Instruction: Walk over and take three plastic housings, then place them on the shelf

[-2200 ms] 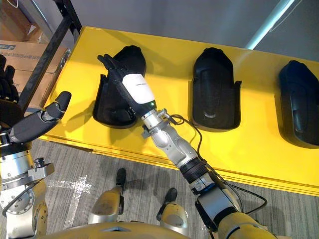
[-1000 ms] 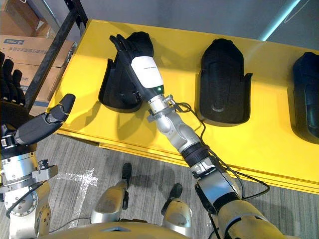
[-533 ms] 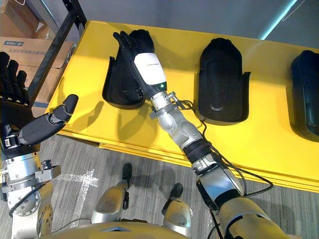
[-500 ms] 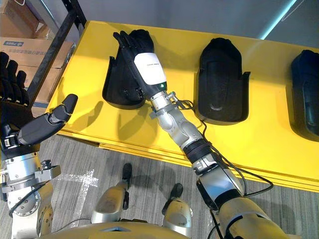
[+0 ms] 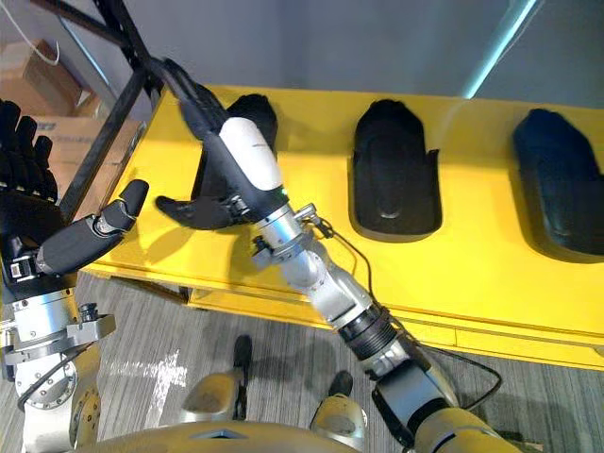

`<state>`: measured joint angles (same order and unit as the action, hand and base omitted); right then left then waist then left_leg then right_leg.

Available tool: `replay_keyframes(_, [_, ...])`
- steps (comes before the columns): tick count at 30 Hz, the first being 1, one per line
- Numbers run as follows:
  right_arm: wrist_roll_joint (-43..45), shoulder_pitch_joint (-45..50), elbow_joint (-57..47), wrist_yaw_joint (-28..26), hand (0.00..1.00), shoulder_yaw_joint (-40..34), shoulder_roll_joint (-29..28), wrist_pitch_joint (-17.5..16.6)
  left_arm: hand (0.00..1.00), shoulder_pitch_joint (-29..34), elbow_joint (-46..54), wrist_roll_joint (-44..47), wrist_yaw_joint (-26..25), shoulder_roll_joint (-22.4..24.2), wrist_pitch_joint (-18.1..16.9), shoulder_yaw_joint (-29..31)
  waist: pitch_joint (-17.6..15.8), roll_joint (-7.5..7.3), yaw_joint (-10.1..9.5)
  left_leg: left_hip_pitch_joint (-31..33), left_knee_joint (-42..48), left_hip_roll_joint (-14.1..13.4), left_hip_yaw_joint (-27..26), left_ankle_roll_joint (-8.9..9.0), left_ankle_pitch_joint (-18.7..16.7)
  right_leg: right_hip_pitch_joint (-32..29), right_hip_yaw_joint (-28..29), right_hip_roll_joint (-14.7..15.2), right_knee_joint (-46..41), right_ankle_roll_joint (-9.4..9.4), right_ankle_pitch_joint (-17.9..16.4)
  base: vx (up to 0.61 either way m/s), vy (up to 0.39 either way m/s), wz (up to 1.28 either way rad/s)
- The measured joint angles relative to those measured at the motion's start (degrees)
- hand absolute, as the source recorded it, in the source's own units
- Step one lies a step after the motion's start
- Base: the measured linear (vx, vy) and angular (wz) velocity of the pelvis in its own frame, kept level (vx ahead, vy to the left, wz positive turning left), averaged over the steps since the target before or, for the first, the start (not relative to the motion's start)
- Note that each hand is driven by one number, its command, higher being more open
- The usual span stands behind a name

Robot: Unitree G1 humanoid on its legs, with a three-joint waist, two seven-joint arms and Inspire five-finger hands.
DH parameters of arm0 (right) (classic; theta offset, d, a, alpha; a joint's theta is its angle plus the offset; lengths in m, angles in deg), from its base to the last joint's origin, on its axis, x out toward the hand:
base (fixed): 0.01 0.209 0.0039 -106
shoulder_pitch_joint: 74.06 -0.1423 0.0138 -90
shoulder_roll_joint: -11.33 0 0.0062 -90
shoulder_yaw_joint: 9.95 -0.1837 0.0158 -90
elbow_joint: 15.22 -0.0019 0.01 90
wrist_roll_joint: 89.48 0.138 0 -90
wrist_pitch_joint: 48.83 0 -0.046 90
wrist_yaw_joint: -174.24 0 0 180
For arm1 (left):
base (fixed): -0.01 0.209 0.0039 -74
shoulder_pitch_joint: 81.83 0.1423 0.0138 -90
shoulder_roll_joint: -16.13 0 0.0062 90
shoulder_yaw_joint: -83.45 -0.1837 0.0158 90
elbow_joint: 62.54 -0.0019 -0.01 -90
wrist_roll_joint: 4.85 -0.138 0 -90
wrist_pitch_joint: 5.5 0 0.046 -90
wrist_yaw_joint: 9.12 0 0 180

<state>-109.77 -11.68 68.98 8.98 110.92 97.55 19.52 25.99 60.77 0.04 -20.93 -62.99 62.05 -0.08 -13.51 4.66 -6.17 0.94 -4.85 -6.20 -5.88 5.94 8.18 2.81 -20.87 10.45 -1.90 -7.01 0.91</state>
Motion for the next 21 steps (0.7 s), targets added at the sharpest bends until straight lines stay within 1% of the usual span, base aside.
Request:
replay_keyframes(1, [1.18, 0.06, -1.51, -0.31, 1.0, -0.24, -1.02, 0.27, 1.0, -0.54, -0.12, 0.03, -0.08, 0.0, -0.01, 0.0, 0.63, -0.36, 0.05, -0.84, -0.04, -0.33, -0.77, 0.18, -0.29, 0.55, 0.53, -0.35, 0.48, 0.05, 0.15, -0.02, -0.034, -0.3])
replay_keyframes(2, [1.89, 0.37, -2.0, -0.52, 1.0, -0.61, -1.18, 1.14, 1.0, -1.3, -0.12, -0.02, -0.28, 0.0, -0.05, 0.02, 1.62, -0.86, 0.13, -1.48, -0.18, -0.58, -1.34, 0.36, -0.5, 1.24, 0.77, -0.66, 1.25, 0.15, 0.34, -0.04, -0.047, -0.28])
replay_keyframes(4, [5.18, 1.54, -2.25, -0.96, 1.0, -1.23, -1.3, 2.84, 1.0, -2.38, -0.18, -0.62, -0.25, -0.09, 0.04, 0.07, 3.27, -1.4, 0.49, -1.72, -0.23, -0.84, -1.62, 0.37, -0.83, 1.68, 0.82, -0.9, 1.97, 0.23, 0.44, -0.04, -0.036, -0.12])
replay_keyframes(5, [7.58, 2.73, -3.25, -1.99, 1.0, -2.54, -1.34, 4.37, 1.0, -2.88, -0.18, -1.05, -0.2, -0.29, 0.25, 0.19, 3.79, -1.53, 0.85, -1.74, -0.24, -0.96, -1.79, 0.7, -1.11, 1.69, 0.95, -1.15, 2.16, 0.39, 0.54, -0.04, -0.021, -0.05])
replay_keyframes(6, [8.07, 3.14, -3.61, -2.41, 1.0, -3.46, -1.31, 4.96, 1.0, -2.93, -0.22, -1.1, -0.2, -0.5, 0.35, 0.31, 3.89, -1.58, 1.06, -1.74, -0.24, -1.0, -1.82, 0.69, -1.1, 1.7, 0.97, -1.21, 2.25, 0.48, 0.63, -0.04, -0.017, -0.05])
replay_keyframes(8, [8.53, 4.94, -4.08, -3.06, 1.0, -9.44, -0.37, 6.57, 1.0, -3.01, -1.61, -1.25, 0.26, -1.67, 1.63, 1.38, 4.53, -1.76, 1.42, -1.87, -0.24, -1.13, -2.09, 0.65, -1.03, 2.23, 1.11, -1.51, 3.34, 0.55, 1.35, -0.03, -0.015, -0.05])
replay_keyframes(9, [9.02, 5.46, -4.11, -3.05, 1.0, -11.49, -0.04, 6.84, 1.0, -3.06, -2.35, -1.25, 0.3, -2.06, 2.03, 1.55, 4.66, -1.82, 1.45, -2.0, -0.25, -1.16, -2.17, 0.65, -1.03, 2.39, 1.18, -1.56, 3.46, 0.35, 1.54, -0.01, -0.013, -0.05])
replay_keyframes(10, [10.01, 7.16, -4.72, -2.56, 1.0, -16.39, 1.05, 7.43, 1.0, -3.06, -3.69, -1.19, 0.62, -2.3, 2.83, 1.84, 4.98, -2.04, 1.44, -2.17, -0.25, -1.17, -2.23, 0.45, -0.88, 2.58, 1.26, -1.59, 3.61, 0.16, 1.69, 0.0, 0.0, 0.0])
replay_keyframes(11, [10.15, 8.35, -5.39, -2.29, 1.0, -19.41, 1.57, 7.67, 1.0, -3.03, -4.31, -1.17, 0.78, -2.28, 3.01, 1.97, 5.04, -2.15, 1.44, -2.2, -0.25, -1.16, -2.24, 0.33, -0.8, 2.64, 1.29, -1.6, 3.65, 0.15, 1.71, 0.0, -0.013, -0.04])
replay_keyframes(12, [12.18, 12.28, -7.12, -0.87, 1.0, -27.43, 2.26, 7.78, 1.0, -2.2, -5.06, -1.01, 0.92, -2.28, 3.81, 2.83, 5.31, -2.56, 1.54, -2.21, -0.25, -1.17, -2.51, 0.27, -0.76, 2.52, 1.69, -1.63, 3.72, 0.17, 1.78, 0.01, -0.009, -0.06])
replay_keyframes(13, [13.24, 14.1, -7.9, 0.08, 1.0, -30.65, 2.32, 7.86, 1.0, -1.7, -5.42, -1.01, 0.87, -2.28, 3.84, 3.33, 5.48, -2.73, 1.6, -2.24, -0.24, -1.17, -2.75, 0.28, -0.77, 2.42, 1.96, -1.63, 3.76, 0.2, 1.81, 0.03, -0.009, -0.18])
replay_keyframes(14, [17.02, 18.98, -9.34, 2.73, 1.0, -38.8, 2.2, 7.87, 1.0, -0.38, -6.4, -1.02, 0.32, -2.23, 3.84, 4.75, 5.8, -2.99, 1.99, -2.52, -0.24, -1.17, -3.43, 0.38, -0.89, 2.31, 2.63, -1.61, 3.91, 0.2, 1.88, 0.03, -0.007, -0.17])
replay_keyframes(15, [17.79, 19.93, -9.51, 3.32, 1.0, -40.34, 2.13, 7.88, 1.0, 0.01, -6.49, -1.03, 0.17, -2.2, 3.84, 5.11, 5.91, -3.02, 2.24, -2.52, -0.24, -1.16, -3.53, 0.4, -0.93, 2.23, 2.73, -1.61, 3.93, 0.17, 1.9, 0.04, -0.007, -0.19])
replay_keyframes(16, [20.93, 23.51, -10.11, 5.41, 1.0, -46.4, 1.6, 7.87, 1.0, 1.59, -6.54, -1.02, -0.43, -2.02, 3.82, 6.65, 6.11, -3.08, 3.31, -2.59, -0.24, -1.19, -4.0, 0.45, -1.06, 2.11, 3.14, -1.63, 4.01, 0.16, 2.09, 0.04, -0.009, -0.21])
replay_keyframes(17, [23.36, 27.03, -10.16, 7.13, 1.0, -52.08, 0.49, 7.77, 1.0, 3.26, -6.59, -0.88, -0.44, -1.63, 3.69, 8.19, 6.8, -3.02, 3.94, -2.56, -0.24, -1.32, -4.92, 0.56, -1.34, 1.47, 3.9, -1.7, 4.1, 0.16, 2.12, 0.04, -0.009, -0.27])
replay_keyframes(18, [24.39, 28.77, -10.15, 7.83, 1.0, -54.8, -0.21, 7.76, 1.0, 4.0, -6.62, -0.74, -0.35, -1.36, 3.56, 8.88, 7.11, -2.94, 4.29, -2.55, -0.24, -1.37, -5.28, 0.54, -1.44, 1.26, 4.11, -1.71, 4.13, 0.19, 2.16, 0.05, -0.015, -0.26])
replay_keyframes(19, [25.92, 32.22, -10.03, 9.38, 1.0, -59.9, -1.94, 7.47, 1.0, 5.41, -6.96, 0.78, 1.01, -0.69, 2.36, 10.36, 7.44, -2.59, 5.31, -2.59, -0.24, -1.41, -5.53, 0.61, -1.66, 1.23, 4.31, -1.74, 4.26, 0.19, 2.16, 0.05, -0.017, -0.23])
replay_keyframes(20, [26.23, 36.13, -8.71, 11.74, 1.0, -65.14, -4.16, 6.84, 1.0, 6.82, -7.2, 4.0, 3.59, 0.6, 0.73, 11.77, 7.79, -2.15, 6.57, -2.93, -0.25, -1.48, -6.24, 0.74, -1.99, 1.19, 4.99, -1.8, 4.48, 0.16, 2.19, 0.05, -0.016, -0.24])
replay_keyframes(21, [26.29, 37.29, -7.52, 12.59, 1.0, -66.83, -4.94, 6.4, 1.0, 7.47, -7.38, 5.27, 4.9, 1.06, -0.16, 12.19, 7.87, -2.02, 6.89, -3.26, -0.25, -1.52, -6.7, 0.79, -2.17, 1.25, 5.44, -1.83, 4.58, 0.13, 2.21, 0.03, -0.009, -0.29])
